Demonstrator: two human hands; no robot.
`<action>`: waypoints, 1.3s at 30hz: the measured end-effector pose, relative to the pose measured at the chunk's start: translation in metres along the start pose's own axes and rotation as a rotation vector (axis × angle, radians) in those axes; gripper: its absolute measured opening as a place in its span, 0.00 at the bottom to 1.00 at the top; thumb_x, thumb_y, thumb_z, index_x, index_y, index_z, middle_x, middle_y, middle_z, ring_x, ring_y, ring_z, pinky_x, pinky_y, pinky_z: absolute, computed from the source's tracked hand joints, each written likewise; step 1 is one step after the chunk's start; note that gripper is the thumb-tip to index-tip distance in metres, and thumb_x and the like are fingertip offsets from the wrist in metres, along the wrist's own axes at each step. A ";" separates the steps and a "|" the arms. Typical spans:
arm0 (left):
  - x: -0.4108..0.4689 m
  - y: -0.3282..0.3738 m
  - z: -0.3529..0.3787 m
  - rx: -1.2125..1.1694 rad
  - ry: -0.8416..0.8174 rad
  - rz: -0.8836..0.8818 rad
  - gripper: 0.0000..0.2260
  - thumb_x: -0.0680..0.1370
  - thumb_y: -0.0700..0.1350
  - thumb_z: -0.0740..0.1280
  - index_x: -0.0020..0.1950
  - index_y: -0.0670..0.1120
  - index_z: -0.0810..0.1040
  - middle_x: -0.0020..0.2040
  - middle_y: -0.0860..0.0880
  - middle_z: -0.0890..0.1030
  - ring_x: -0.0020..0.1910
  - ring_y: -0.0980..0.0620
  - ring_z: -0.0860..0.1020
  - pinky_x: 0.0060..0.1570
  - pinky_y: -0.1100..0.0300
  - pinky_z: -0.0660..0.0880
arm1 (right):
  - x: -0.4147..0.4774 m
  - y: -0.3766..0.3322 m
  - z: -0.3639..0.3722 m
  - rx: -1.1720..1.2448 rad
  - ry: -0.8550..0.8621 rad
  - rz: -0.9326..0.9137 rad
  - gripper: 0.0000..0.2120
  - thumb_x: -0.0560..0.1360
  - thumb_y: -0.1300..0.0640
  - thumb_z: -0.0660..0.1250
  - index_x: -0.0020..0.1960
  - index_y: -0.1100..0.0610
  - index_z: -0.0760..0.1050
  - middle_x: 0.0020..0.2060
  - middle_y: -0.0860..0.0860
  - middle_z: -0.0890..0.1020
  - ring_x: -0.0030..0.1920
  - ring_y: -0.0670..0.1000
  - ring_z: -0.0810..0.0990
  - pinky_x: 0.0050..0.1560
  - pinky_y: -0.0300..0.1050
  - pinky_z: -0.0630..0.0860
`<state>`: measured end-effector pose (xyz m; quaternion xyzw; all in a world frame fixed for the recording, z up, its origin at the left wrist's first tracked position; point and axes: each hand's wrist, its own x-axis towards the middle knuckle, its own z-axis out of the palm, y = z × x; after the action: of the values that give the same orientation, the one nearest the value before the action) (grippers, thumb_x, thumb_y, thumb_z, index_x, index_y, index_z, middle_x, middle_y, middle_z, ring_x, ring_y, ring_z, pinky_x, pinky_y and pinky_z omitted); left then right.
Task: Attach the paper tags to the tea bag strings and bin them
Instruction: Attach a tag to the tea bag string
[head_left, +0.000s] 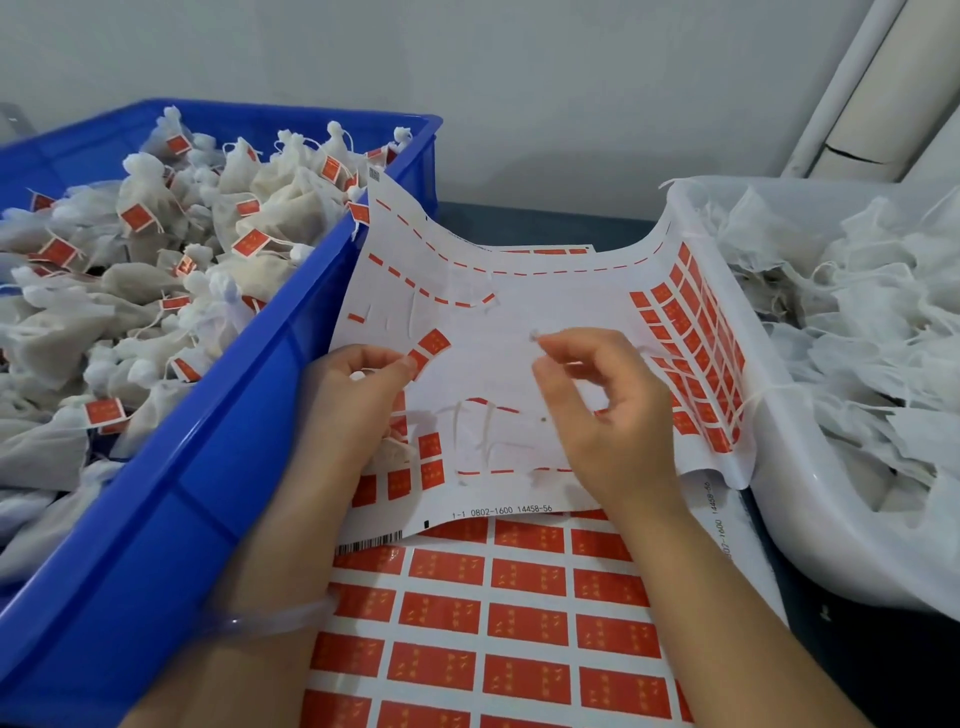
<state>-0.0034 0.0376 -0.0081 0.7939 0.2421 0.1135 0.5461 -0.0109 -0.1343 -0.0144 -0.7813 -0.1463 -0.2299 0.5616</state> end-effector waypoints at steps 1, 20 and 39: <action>0.000 0.000 0.000 -0.024 0.009 0.001 0.07 0.76 0.49 0.68 0.39 0.54 0.73 0.41 0.51 0.78 0.36 0.52 0.75 0.36 0.62 0.74 | -0.002 -0.004 0.002 -0.118 -0.037 -0.145 0.08 0.73 0.53 0.65 0.51 0.51 0.78 0.49 0.41 0.80 0.52 0.41 0.77 0.53 0.32 0.75; -0.010 0.002 -0.002 -0.099 0.036 0.197 0.06 0.76 0.48 0.67 0.40 0.56 0.73 0.46 0.51 0.79 0.43 0.49 0.77 0.38 0.65 0.74 | -0.016 0.009 0.028 -0.904 -0.860 -0.042 0.35 0.73 0.32 0.38 0.74 0.45 0.32 0.74 0.46 0.33 0.71 0.49 0.26 0.68 0.50 0.26; -0.010 0.004 -0.003 -0.132 -0.015 0.167 0.04 0.76 0.49 0.67 0.41 0.54 0.75 0.31 0.52 0.76 0.25 0.55 0.74 0.25 0.68 0.73 | -0.014 -0.003 0.022 -0.480 -0.382 -0.113 0.18 0.74 0.46 0.58 0.59 0.49 0.78 0.67 0.46 0.72 0.70 0.46 0.62 0.69 0.44 0.54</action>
<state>-0.0121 0.0342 -0.0026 0.7744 0.1629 0.1686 0.5877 -0.0205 -0.1124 -0.0252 -0.9113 -0.2338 -0.1377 0.3096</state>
